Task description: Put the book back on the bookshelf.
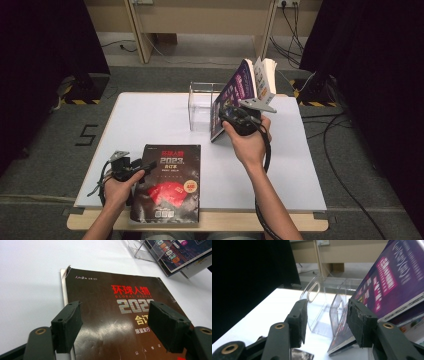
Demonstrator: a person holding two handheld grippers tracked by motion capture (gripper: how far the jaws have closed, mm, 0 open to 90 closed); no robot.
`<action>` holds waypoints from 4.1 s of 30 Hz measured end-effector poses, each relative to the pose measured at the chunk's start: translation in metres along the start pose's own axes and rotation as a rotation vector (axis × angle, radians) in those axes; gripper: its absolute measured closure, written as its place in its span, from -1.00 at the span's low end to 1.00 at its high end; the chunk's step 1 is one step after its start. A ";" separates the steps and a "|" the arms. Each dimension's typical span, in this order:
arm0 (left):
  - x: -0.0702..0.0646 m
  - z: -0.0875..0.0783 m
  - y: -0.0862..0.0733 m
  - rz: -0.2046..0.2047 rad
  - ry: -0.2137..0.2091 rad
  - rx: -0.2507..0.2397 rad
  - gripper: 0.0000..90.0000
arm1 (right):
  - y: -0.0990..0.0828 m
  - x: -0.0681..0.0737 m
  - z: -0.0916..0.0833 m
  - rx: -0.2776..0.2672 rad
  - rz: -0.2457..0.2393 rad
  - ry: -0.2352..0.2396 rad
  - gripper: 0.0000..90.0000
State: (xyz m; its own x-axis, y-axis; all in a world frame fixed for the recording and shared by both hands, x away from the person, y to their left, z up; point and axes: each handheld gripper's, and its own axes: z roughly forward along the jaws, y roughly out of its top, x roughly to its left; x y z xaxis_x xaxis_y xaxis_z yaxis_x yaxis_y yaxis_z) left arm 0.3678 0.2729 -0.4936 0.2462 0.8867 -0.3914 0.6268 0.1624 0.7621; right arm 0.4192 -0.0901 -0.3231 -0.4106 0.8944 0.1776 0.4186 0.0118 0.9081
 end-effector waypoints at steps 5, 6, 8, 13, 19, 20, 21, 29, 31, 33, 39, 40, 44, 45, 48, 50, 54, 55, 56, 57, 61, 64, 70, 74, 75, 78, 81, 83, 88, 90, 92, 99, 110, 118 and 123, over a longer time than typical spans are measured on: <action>0.001 0.000 0.000 0.002 0.012 0.014 -0.42 | -0.010 0.004 0.000 0.031 0.001 0.014 0.13; 0.001 0.000 0.000 0.005 0.015 0.016 -0.42 | -0.012 0.004 0.001 0.035 0.000 0.016 0.12; 0.002 0.000 0.000 0.003 0.018 0.020 -0.41 | -0.016 0.005 0.001 0.053 0.001 0.020 0.12; 0.003 0.001 -0.001 0.000 0.025 0.036 -0.41 | -0.028 0.006 0.005 0.085 0.005 0.024 0.13; 0.004 0.002 -0.002 -0.005 0.024 0.045 -0.41 | -0.041 0.009 0.010 0.123 0.011 0.034 0.14; 0.005 0.002 -0.002 -0.004 0.026 0.045 -0.40 | -0.043 0.009 0.011 0.128 0.014 0.036 0.14; 0.005 0.002 -0.002 -0.005 0.028 0.046 -0.40 | -0.045 0.009 0.012 0.135 0.020 0.039 0.14; 0.008 0.001 -0.001 -0.006 0.054 0.052 -0.40 | -0.063 0.016 0.024 0.193 0.019 0.052 0.14; 0.009 0.001 -0.002 -0.010 0.060 0.055 -0.40 | -0.066 0.017 0.027 0.204 0.018 0.054 0.14; 0.010 0.001 -0.002 -0.014 0.065 0.061 -0.40 | -0.070 0.018 0.030 0.216 0.021 0.054 0.14; 0.011 0.001 -0.002 -0.020 0.068 0.067 -0.38 | -0.080 0.020 0.042 0.260 0.021 0.060 0.15; 0.011 0.001 -0.002 -0.020 0.070 0.066 -0.37 | -0.082 0.020 0.045 0.267 0.024 0.058 0.15; 0.011 0.001 -0.002 -0.015 0.080 0.067 -0.36 | -0.089 0.020 0.055 0.300 0.022 0.058 0.15; 0.011 0.000 -0.002 -0.006 0.087 0.068 -0.37 | -0.091 0.020 0.057 0.308 0.024 0.058 0.15; 0.012 0.000 -0.002 -0.013 0.090 0.067 -0.37 | -0.095 0.020 0.062 0.329 0.025 0.058 0.15; 0.012 0.000 -0.002 -0.016 0.089 0.068 -0.37 | -0.097 0.020 0.065 0.341 0.027 0.058 0.15; 0.012 0.000 -0.002 -0.016 0.088 0.068 -0.37 | -0.100 0.021 0.073 0.363 0.025 0.061 0.16; 0.012 0.000 -0.002 -0.018 0.086 0.068 -0.37 | -0.100 0.021 0.074 0.368 0.029 0.061 0.16; 0.013 0.000 -0.002 -0.020 0.084 0.068 -0.37 | -0.100 0.022 0.075 0.370 0.030 0.062 0.16; 0.013 0.000 -0.002 -0.021 0.083 0.068 -0.36 | -0.101 0.023 0.077 0.377 0.030 0.062 0.16; 0.013 0.000 -0.002 -0.023 0.080 0.069 -0.35 | -0.101 0.026 0.084 0.390 0.030 0.066 0.16; 0.013 0.000 -0.002 -0.025 0.077 0.068 -0.35 | -0.101 0.029 0.089 0.397 0.031 0.069 0.16; 0.013 0.000 -0.002 -0.029 0.076 0.068 -0.33 | -0.104 0.031 0.100 0.422 0.039 0.068 0.17; 0.013 0.000 -0.002 -0.026 0.078 0.069 -0.31 | -0.107 0.030 0.106 0.443 0.047 0.067 0.17; 0.013 0.000 -0.002 -0.025 0.079 0.069 -0.31 | -0.108 0.030 0.107 0.448 0.047 0.070 0.17; 0.013 0.000 -0.002 -0.027 0.073 0.070 -0.30 | -0.111 0.030 0.111 0.463 0.061 0.073 0.18; 0.013 0.000 -0.002 -0.030 0.066 0.071 -0.29 | -0.113 0.029 0.115 0.479 0.076 0.075 0.19; 0.013 0.001 -0.002 -0.032 0.063 0.071 -0.28 | -0.114 0.028 0.118 0.487 0.097 0.081 0.21; 0.013 0.001 -0.002 -0.034 0.061 0.072 -0.27 | -0.116 0.028 0.125 0.507 0.106 0.079 0.20; 0.013 0.001 -0.002 -0.035 0.060 0.072 -0.27 | -0.117 0.026 0.127 0.512 0.115 0.081 0.20; 0.013 0.001 -0.002 -0.036 0.059 0.073 -0.26 | -0.118 0.026 0.129 0.517 0.120 0.074 0.19; 0.013 0.001 -0.002 -0.037 0.057 0.074 -0.25 | -0.119 0.025 0.135 0.523 0.138 0.075 0.19; 0.012 0.001 -0.001 -0.031 0.063 0.075 -0.19 | -0.117 0.022 0.145 0.518 0.153 0.081 0.17; 0.013 0.001 -0.001 -0.032 0.065 0.078 -0.17 | -0.120 0.026 0.133 0.560 0.150 0.097 0.19; 0.013 0.000 -0.001 -0.036 0.069 0.081 -0.13 | -0.124 0.029 0.124 0.583 0.149 0.110 0.19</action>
State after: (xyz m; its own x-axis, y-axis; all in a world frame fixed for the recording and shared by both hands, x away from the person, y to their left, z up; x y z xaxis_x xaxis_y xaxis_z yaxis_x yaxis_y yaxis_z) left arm 0.3699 0.2840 -0.4995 0.1727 0.9092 -0.3790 0.6926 0.1615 0.7031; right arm 0.4563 -0.0103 -0.4775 -0.3818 0.8543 0.3526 0.8397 0.1612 0.5186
